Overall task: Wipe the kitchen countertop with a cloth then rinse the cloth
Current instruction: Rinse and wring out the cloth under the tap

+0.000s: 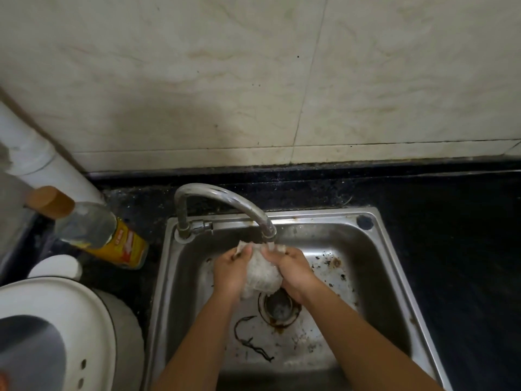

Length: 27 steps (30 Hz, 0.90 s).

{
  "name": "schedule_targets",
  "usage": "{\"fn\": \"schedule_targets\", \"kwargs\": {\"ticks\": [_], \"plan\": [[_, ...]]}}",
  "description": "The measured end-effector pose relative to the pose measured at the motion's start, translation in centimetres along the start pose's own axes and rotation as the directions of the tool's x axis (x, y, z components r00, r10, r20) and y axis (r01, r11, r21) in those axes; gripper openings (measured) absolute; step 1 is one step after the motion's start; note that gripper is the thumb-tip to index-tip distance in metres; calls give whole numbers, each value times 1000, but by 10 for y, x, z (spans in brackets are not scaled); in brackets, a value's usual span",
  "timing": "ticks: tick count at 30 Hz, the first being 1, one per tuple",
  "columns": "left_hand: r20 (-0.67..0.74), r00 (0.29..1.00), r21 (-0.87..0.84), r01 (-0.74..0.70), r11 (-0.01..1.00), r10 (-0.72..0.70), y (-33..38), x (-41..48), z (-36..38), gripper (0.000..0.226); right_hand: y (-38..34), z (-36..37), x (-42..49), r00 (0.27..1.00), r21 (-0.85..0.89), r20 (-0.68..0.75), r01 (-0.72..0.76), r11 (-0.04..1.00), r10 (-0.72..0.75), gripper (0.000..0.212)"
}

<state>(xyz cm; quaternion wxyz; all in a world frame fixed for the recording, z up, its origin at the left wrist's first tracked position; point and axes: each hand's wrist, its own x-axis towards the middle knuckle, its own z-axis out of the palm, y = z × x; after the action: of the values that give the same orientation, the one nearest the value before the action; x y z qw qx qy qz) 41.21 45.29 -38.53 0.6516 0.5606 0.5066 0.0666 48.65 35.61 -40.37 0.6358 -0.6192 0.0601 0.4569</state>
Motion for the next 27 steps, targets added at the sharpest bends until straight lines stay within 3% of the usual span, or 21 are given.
{"fn": "schedule_targets", "kwargs": {"ticks": [5, 10, 13, 16, 19, 23, 27], "plan": [[-56, 992, 103, -109, 989, 115, -6, 2, 10, 25, -6, 24, 4, 974, -283, -219, -1, 959, -63, 23], [-72, 991, 123, -106, 987, 115, -9, 3, 26, 32, -12, 28, 7, 930, -329, -335, 36, 944, -152, 37], [-84, 996, 61, -9, 998, 14, -6, 7, 29, 42, -12, 19, 1, 961, -261, -269, -7, 965, -66, 28], [-55, 996, -33, 66, 997, -67, 1, 10, 27, 45, -9, 7, -7, 995, -77, -95, -32, 997, 24, 25], [-1, 994, -22, 106, 994, -106, 3, 11, 25, 47, -7, 2, -11, 1000, 17, 29, 5, 1000, -6, 29], [2, 988, 46, 156, 987, -156, 2, 8, 26, 46, -7, 5, -4, 997, -143, -70, 12, 990, -23, 21], [48, 982, 73, 180, 981, -184, 6, 3, 29, 35, -13, 10, 4, 979, -480, -174, 7, 877, -103, 20]]}}
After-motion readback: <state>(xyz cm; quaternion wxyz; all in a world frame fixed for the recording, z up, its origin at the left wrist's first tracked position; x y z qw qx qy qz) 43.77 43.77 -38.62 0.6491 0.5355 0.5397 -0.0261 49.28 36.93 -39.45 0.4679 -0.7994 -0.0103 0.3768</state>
